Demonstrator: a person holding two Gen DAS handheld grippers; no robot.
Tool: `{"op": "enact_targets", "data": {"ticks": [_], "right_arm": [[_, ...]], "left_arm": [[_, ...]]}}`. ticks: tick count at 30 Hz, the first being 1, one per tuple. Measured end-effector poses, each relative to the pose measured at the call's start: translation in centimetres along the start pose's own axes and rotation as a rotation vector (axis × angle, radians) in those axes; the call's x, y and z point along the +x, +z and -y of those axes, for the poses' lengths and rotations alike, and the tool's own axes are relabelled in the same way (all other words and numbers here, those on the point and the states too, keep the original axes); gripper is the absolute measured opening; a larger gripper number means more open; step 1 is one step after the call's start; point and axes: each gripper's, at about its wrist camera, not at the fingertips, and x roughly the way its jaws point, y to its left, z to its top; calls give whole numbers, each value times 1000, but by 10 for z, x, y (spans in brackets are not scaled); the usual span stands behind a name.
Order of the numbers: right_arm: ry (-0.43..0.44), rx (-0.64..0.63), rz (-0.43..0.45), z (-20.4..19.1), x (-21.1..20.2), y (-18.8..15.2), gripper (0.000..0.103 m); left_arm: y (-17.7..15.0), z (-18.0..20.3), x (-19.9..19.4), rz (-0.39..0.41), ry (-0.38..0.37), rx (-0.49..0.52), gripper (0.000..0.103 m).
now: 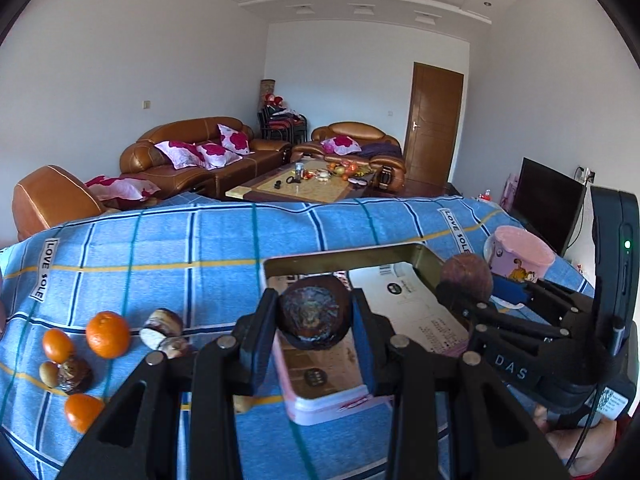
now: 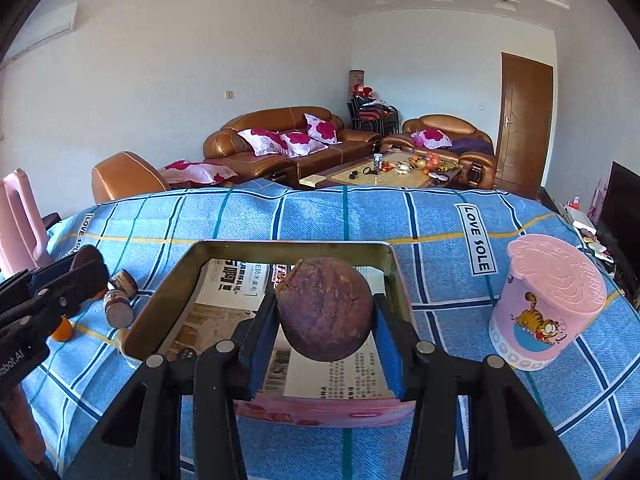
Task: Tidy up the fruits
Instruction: 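Lower both held fruits into the pink tin and open both grippers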
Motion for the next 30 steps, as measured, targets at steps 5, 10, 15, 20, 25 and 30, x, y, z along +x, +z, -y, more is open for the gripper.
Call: {"op": "enact_targets", "data": {"ticks": [5, 10, 15, 20, 25, 30], "right_arm": [[13, 18, -31, 15, 5, -3, 48], [43, 28, -76, 16, 14, -5, 48], [48, 41, -104, 17, 19, -7, 48], [55, 39, -109, 15, 19, -8, 49], [72, 54, -121, 16, 21, -7, 49], [87, 76, -117, 18, 20, -7, 51]], "left_arm": [[0, 22, 25, -57, -11, -7, 38], [-3, 31, 36, -96, 31, 1, 37], [-8, 28, 48, -149, 43, -2, 37], [-9, 26, 49, -161, 50, -2, 37], [-10, 23, 57, -185, 51, -11, 37], [-11, 23, 59, -193, 59, -9, 38]]}}
